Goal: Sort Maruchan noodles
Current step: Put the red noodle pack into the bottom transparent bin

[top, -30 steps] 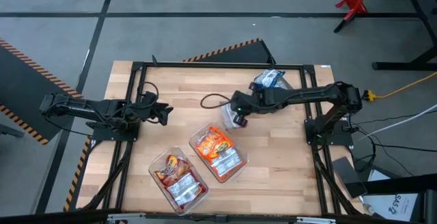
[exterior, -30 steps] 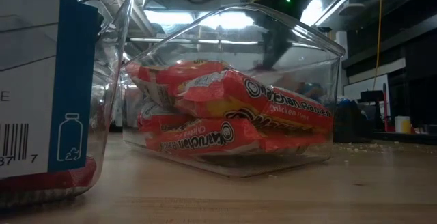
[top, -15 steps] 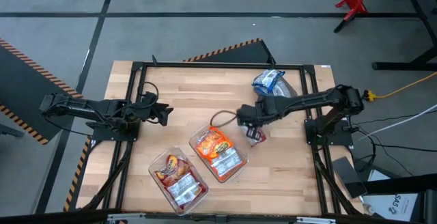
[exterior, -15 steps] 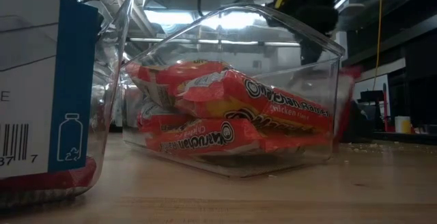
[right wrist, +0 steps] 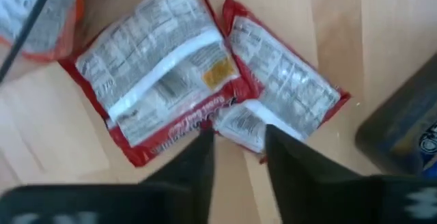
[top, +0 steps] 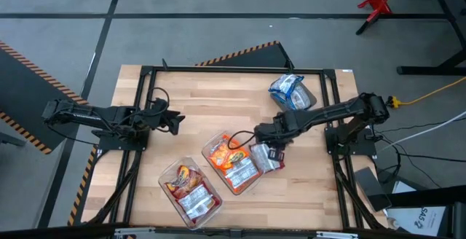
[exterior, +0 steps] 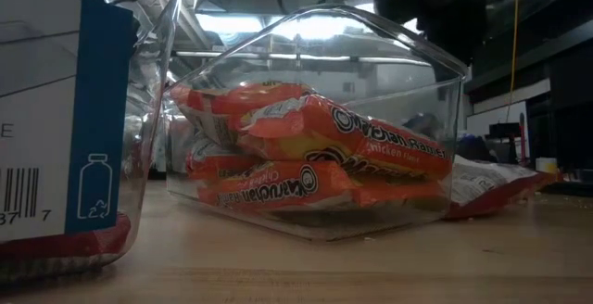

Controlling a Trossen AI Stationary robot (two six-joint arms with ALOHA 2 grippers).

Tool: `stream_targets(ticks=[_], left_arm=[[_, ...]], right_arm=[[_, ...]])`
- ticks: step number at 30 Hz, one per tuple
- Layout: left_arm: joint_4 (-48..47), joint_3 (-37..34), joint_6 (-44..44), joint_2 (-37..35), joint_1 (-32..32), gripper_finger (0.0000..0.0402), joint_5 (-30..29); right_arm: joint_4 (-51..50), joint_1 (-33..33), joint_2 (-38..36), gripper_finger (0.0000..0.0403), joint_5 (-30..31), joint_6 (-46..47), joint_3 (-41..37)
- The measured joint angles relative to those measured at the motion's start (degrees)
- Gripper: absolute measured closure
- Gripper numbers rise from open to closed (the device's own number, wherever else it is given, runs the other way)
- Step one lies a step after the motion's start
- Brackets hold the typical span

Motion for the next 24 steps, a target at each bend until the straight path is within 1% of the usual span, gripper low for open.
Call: stream_targets(ticks=[5,7,10,14,20,24], left_arm=[[0.0,0.0,0.1,0.0,0.0,0.023,0.4],[0.0,0.0,1.1,0.0,0.0,0.023,0.2],[0.0,0.0,2.0,0.0,0.0,0.023,0.2],[0.0,0.0,2.4,0.0,0.0,0.023,0.2],[0.0,0.0,2.7,0.0,0.0,0.023,0.1],[0.0,0.0,2.9,0.0,0.0,0.023,0.0]], right_arm=[[0.9,0.7,0.0,0.021,1.0,-3.2,0.0],[3.0,0.7,0.0,0.0188,0.9,-4.6,0.0],[6.2,1.0,0.3,0.0167,1.0,-7.4,0.0],[12.5,1.0,0.7,0.0154,1.1,-11.5,-2.2],[20.6,0.6,0.7,0.0153,-0.1,-15.1,-9.8],[29.3,0.0,0.7,0.0152,-0.6,-16.3,-14.4]])
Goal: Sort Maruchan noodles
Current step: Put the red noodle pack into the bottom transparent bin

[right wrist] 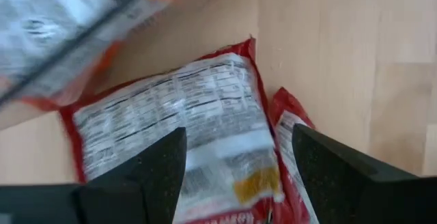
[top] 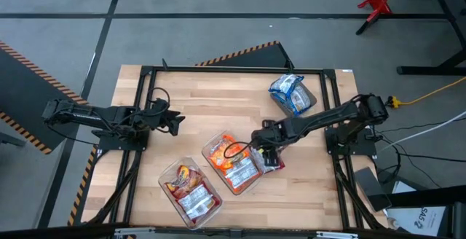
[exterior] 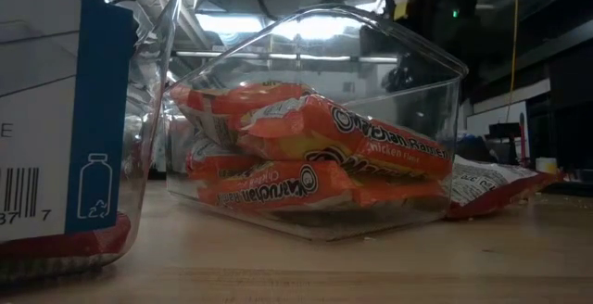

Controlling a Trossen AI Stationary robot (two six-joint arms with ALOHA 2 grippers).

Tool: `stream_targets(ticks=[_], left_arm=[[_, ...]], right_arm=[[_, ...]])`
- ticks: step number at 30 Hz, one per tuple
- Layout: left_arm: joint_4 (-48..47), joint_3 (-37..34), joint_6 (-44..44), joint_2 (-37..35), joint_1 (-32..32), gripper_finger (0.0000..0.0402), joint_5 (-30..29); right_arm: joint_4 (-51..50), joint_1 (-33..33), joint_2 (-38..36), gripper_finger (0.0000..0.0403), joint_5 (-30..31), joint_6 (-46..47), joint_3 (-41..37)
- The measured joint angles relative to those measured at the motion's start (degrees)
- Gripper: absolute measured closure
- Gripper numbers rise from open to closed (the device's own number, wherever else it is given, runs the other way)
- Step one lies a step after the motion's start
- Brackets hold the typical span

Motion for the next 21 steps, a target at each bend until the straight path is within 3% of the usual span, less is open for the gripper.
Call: stream_targets(ticks=[8,11,15,21], left_arm=[[0.0,0.0,-0.1,0.0,0.0,0.023,0.0],[0.0,0.0,-0.2,0.0,0.0,0.023,0.0],[0.0,0.0,-0.4,0.0,0.0,0.023,0.0],[0.0,0.0,-0.4,0.0,0.0,0.023,0.0]], right_arm=[[6.9,-0.7,0.0,0.0154,0.0,0.1,-6.0],[6.8,-0.6,0.0,0.0174,0.0,0.3,-6.4],[6.7,-0.5,0.0,0.0238,-0.1,0.3,-6.5],[5.8,-0.6,0.1,0.0385,0.1,0.5,-5.4]])
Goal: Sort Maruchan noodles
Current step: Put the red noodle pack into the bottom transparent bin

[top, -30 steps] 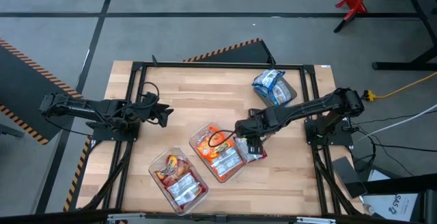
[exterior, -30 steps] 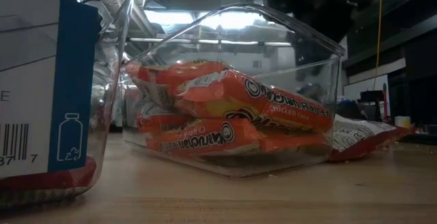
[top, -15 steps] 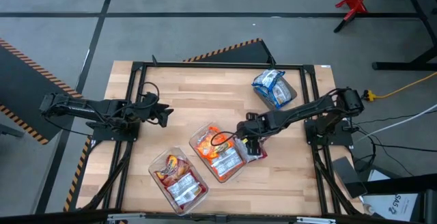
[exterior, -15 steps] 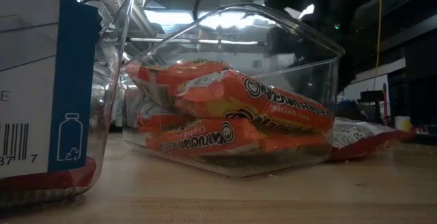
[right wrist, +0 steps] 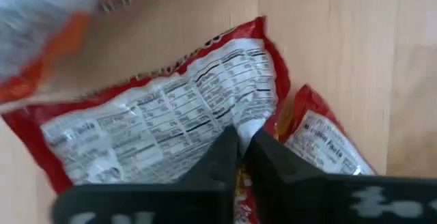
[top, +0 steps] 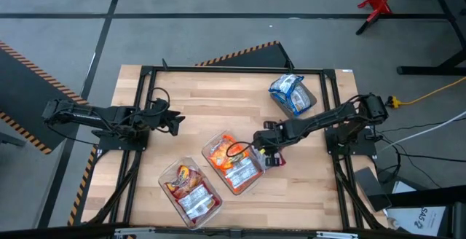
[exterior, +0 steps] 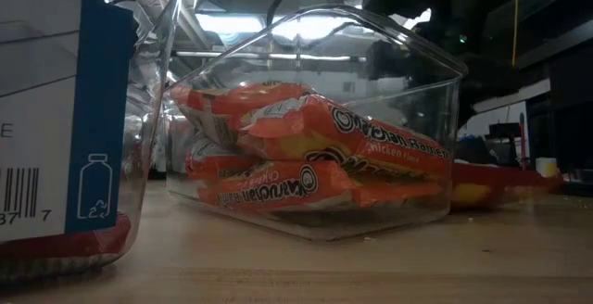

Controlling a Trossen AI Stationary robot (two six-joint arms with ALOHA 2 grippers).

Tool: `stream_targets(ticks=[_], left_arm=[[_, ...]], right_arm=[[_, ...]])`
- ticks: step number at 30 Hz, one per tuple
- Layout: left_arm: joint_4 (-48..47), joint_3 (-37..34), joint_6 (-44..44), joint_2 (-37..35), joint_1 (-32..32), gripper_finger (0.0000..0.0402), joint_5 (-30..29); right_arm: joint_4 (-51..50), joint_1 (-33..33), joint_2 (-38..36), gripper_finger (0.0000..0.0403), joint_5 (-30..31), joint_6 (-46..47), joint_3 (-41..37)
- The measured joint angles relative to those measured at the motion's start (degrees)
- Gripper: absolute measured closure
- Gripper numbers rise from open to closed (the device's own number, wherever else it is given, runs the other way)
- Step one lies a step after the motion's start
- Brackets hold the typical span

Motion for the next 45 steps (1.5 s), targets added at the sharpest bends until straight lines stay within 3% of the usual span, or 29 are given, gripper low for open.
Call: stream_targets(ticks=[6,16,22,29,31,34,39,45], left_arm=[[0.0,0.0,0.0,0.0,0.0,0.023,0.0],[0.0,0.0,0.2,0.0,0.0,0.023,0.0],[0.0,0.0,0.4,0.0,0.0,0.023,0.0],[0.0,0.0,0.4,0.0,0.0,0.023,0.0],[0.0,0.0,0.4,0.0,0.0,0.023,0.1],[0.0,0.0,0.4,0.0,0.0,0.023,0.2],[0.0,0.0,0.4,0.0,0.0,0.023,1.2],[-1.0,0.0,0.4,0.0,0.0,0.023,1.4]], right_arm=[[-4.8,0.0,0.0,0.0398,2.7,-1.4,6.0],[-19.9,0.0,0.0,0.0402,15.5,-5.2,23.2],[-16.2,0.0,0.0,0.0403,16.1,-7.7,33.1],[1.0,1.6,0.0,0.0403,5.3,-9.3,36.3],[2.7,2.2,0.7,0.0403,6.3,-10.5,36.3],[-3.3,2.4,1.0,0.0399,11.6,-12.0,36.2],[-17.3,-2.5,1.8,0.0347,12.5,-11.4,36.1],[-21.0,-8.8,3.7,0.0217,7.8,-21.6,32.3]])
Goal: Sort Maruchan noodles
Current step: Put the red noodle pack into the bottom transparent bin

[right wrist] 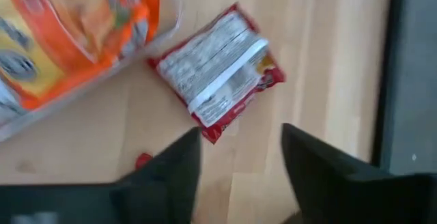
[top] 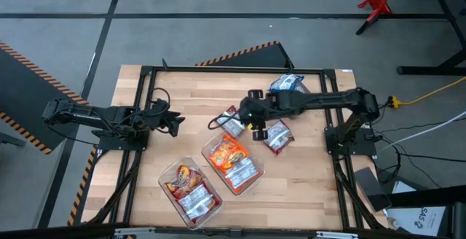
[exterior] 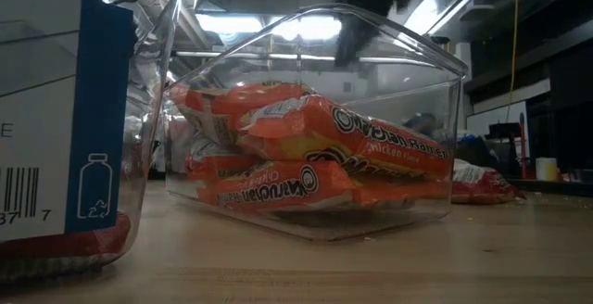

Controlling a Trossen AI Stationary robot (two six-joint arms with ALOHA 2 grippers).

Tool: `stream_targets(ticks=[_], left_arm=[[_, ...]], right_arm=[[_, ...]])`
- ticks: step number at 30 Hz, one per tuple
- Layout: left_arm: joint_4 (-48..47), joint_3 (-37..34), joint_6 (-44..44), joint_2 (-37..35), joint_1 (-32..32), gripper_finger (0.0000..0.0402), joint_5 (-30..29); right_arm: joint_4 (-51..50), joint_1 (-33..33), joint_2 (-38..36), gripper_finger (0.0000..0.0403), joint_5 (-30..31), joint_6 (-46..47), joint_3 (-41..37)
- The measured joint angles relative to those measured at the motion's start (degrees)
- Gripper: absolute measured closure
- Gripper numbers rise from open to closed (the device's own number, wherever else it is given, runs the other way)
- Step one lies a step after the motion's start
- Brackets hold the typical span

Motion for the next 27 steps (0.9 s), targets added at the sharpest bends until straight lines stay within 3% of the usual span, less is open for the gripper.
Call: stream_targets(ticks=[6,12,19,24,27], left_arm=[[-1.7,0.0,0.0,0.0,0.0,0.023,0.0],[-1.8,0.0,0.0,0.0,0.0,0.023,-0.9],[-1.8,0.0,0.0,0.0,0.0,0.023,-1.5],[-1.7,0.0,-0.1,0.0,0.0,0.023,-2.0],[-1.6,0.0,-0.2,0.0,0.0,0.023,-2.0]], right_arm=[[14.4,-3.1,0.0,0.0107,-0.9,-6.2,-13.9],[32.3,-4.5,0.6,0.005,-1.7,-9.6,-25.0],[37.8,-5.2,6.4,0.0043,-3.2,-13.4,-28.1],[46.4,-5.0,10.8,0.005,2.1,-14.8,-27.6],[48.9,-5.0,11.7,0.0081,4.0,-14.5,-27.7]])
